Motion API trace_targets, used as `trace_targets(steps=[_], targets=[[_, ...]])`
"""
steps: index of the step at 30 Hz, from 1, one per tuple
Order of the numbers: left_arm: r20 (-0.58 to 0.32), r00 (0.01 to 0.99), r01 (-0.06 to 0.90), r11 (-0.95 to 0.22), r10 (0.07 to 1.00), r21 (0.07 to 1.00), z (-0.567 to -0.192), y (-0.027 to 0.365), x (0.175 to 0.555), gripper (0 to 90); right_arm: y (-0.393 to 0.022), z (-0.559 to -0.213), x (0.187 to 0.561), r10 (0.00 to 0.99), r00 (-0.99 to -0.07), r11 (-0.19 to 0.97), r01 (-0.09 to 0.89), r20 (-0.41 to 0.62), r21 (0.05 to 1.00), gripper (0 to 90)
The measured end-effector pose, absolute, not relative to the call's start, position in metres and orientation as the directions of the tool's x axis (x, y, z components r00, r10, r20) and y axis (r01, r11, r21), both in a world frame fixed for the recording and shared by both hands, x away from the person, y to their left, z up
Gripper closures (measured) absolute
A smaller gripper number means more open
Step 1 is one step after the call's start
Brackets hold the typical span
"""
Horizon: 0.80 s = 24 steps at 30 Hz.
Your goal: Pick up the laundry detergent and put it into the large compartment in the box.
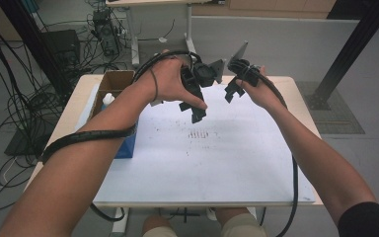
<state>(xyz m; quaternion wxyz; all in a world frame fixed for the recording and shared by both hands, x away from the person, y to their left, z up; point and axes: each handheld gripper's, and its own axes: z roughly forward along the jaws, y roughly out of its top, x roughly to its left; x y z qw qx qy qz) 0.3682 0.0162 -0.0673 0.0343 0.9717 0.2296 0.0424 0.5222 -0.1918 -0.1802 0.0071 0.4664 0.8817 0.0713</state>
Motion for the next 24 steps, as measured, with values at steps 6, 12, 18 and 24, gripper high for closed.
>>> trace_targets(steps=[6,12,18,24], targets=[[0.068,0.894,0.438,-0.896,0.443,0.078,-0.0675,0.0153,0.3682,6.6,-0.1919,-0.1796,0.5214,0.822,-0.567,0.556,0.820,0.053,0.136,6.9],[0.066,0.894,0.437,-0.895,0.443,0.086,-0.0669,0.0169,0.3684,6.9,-0.1917,-0.1799,0.5217,0.823,-0.566,0.556,0.820,0.054,0.135,6.9],[0.064,0.894,0.438,-0.895,0.444,0.085,-0.0669,0.0177,0.3688,7.0,-0.1890,-0.1799,0.5211,0.819,-0.571,0.561,0.817,0.053,0.135,7.0],[0.066,0.893,0.440,-0.894,0.445,0.083,-0.0679,0.0189,0.3684,7.1,-0.1879,-0.1806,0.5211,0.818,-0.573,0.563,0.815,0.054,0.135,7.0]])
